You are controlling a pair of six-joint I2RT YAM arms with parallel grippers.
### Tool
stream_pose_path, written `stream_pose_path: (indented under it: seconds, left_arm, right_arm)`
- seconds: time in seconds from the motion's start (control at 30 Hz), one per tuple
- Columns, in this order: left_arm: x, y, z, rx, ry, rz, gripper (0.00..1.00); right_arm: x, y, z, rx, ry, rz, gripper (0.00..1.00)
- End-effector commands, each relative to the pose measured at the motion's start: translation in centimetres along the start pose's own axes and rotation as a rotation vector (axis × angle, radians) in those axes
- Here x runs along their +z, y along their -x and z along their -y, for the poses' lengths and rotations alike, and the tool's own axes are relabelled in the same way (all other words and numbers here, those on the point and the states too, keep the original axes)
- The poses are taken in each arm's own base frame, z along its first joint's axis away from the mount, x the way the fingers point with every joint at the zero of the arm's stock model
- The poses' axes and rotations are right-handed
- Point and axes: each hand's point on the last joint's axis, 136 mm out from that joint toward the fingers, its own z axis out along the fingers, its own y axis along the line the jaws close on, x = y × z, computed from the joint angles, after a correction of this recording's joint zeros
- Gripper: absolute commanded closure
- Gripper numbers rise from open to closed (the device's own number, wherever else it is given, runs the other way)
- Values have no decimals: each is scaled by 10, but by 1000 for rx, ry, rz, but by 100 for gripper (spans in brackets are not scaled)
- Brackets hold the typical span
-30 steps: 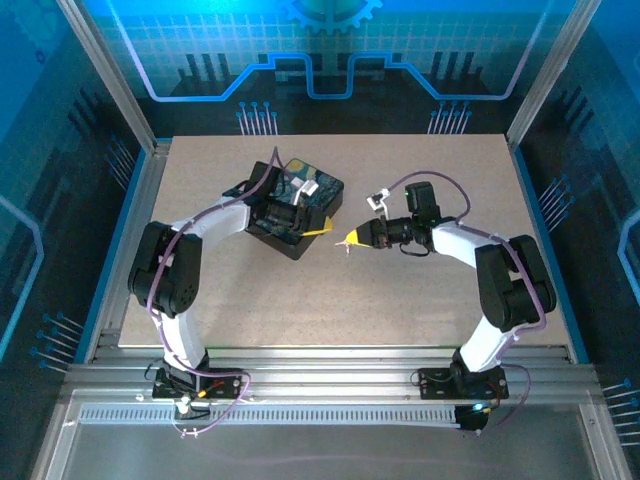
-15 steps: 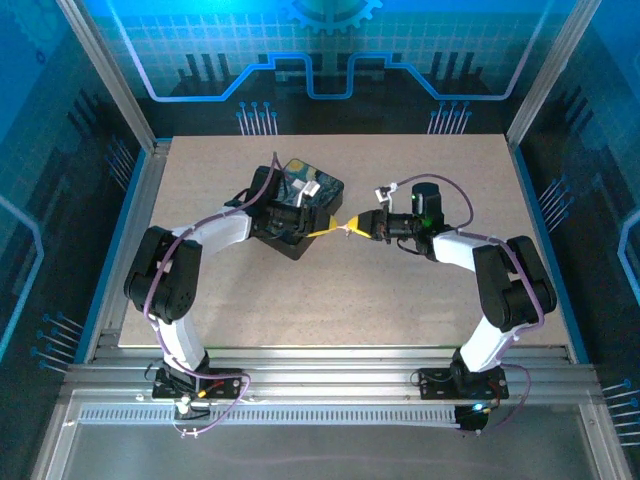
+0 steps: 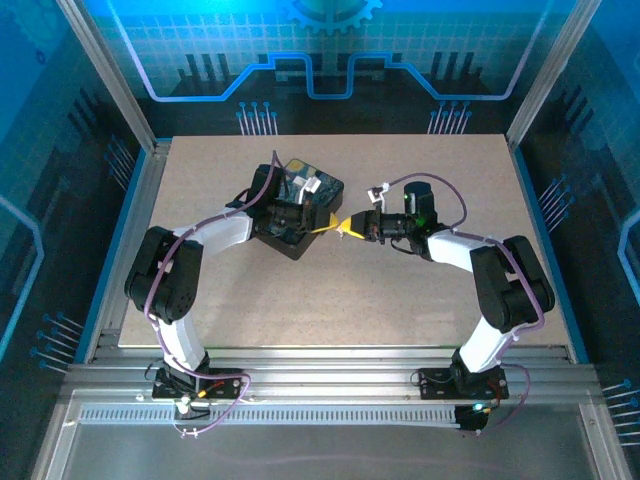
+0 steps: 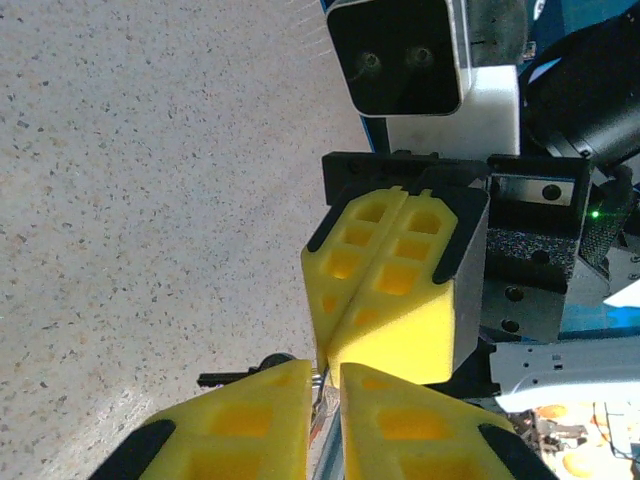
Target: Unlock a padlock with a key
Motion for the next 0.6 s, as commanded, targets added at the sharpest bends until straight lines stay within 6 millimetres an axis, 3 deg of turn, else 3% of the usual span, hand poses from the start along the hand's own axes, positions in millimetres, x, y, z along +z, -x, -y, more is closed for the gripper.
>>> stream_pose_path:
  seconds: [0.0, 0.17, 0.57]
  left_arm:
    - [1, -8, 0, -1, -16, -23, 84]
    - [-2, -9, -6, -6, 6, -20, 69]
    - [-4, -11, -16, -23, 34, -16, 64]
  right_arm:
    - [3, 6, -6, -24, 6, 16, 100]
    - [1, 10, -10, -34, 12, 32, 100]
    - [-1, 13, -21, -53, 32, 41, 100]
